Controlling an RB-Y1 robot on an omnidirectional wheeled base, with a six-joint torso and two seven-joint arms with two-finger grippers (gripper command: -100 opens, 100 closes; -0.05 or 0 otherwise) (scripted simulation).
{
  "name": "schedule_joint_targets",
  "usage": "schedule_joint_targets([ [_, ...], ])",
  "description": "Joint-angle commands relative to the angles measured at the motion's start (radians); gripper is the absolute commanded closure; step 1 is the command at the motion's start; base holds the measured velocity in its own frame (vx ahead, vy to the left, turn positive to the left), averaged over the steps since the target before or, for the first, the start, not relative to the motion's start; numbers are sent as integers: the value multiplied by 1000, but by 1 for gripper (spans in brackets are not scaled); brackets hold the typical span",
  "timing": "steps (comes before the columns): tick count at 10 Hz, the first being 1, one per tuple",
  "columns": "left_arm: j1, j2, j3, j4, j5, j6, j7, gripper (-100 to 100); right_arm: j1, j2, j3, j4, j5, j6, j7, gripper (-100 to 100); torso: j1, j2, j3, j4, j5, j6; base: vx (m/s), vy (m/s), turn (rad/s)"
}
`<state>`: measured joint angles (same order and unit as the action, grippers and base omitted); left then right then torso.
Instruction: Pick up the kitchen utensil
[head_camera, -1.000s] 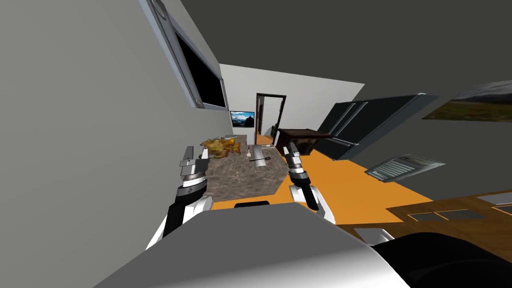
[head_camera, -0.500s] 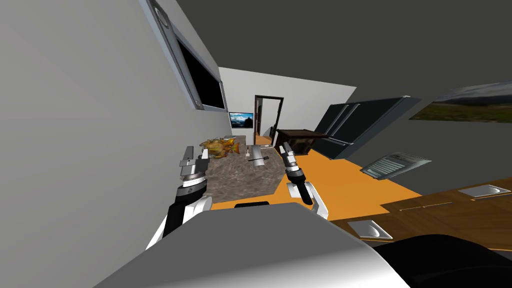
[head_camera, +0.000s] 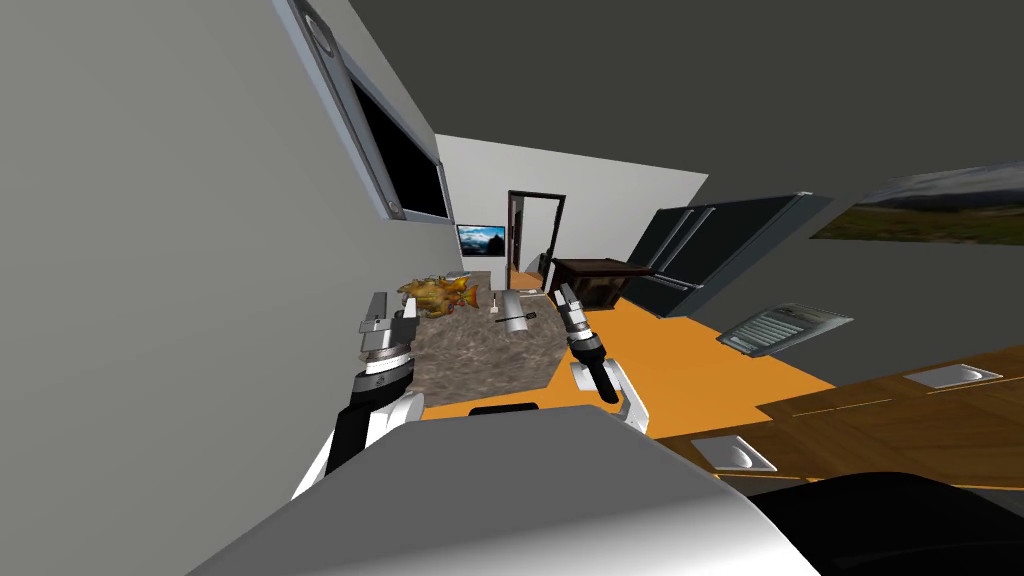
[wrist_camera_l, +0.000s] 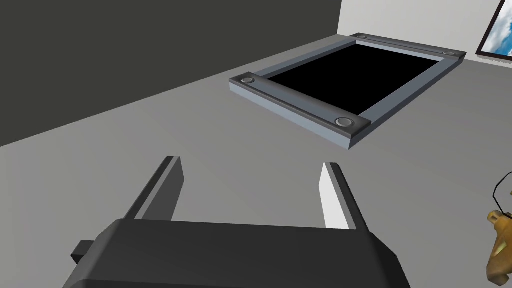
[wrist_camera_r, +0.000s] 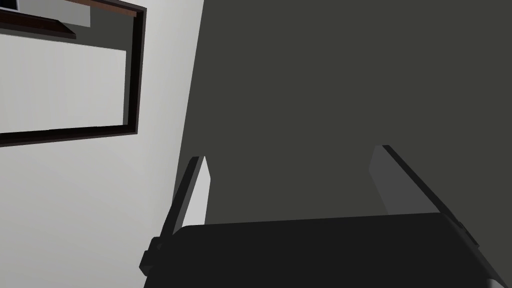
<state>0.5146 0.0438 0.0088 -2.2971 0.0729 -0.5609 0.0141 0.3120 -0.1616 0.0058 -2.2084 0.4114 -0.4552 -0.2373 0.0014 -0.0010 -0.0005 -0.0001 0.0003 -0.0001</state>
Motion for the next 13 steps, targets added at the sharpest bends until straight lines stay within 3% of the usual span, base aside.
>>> schedule_joint_targets([
  [1,0,0,0,0,0,0,0,0,0,0,0,0,1,1,0,-100,0,0,0,0,0,0,0,0,0],
  [6,0,0,0,0,0,0,0,0,0,0,0,0,1,1,0,-100,-1,1,1,0,0,0,-4,-5,-15],
  [10,0,0,0,0,0,0,0,0,-122,-38,49,35,101,-62,-62,-100,1,-1,-1,0,0,0,21,28,80],
  [13,0,0,0,0,0,0,0,0,-123,-38,49,35,101,-62,-62,-100,0,0,0,0,0,0,9,11,33],
])
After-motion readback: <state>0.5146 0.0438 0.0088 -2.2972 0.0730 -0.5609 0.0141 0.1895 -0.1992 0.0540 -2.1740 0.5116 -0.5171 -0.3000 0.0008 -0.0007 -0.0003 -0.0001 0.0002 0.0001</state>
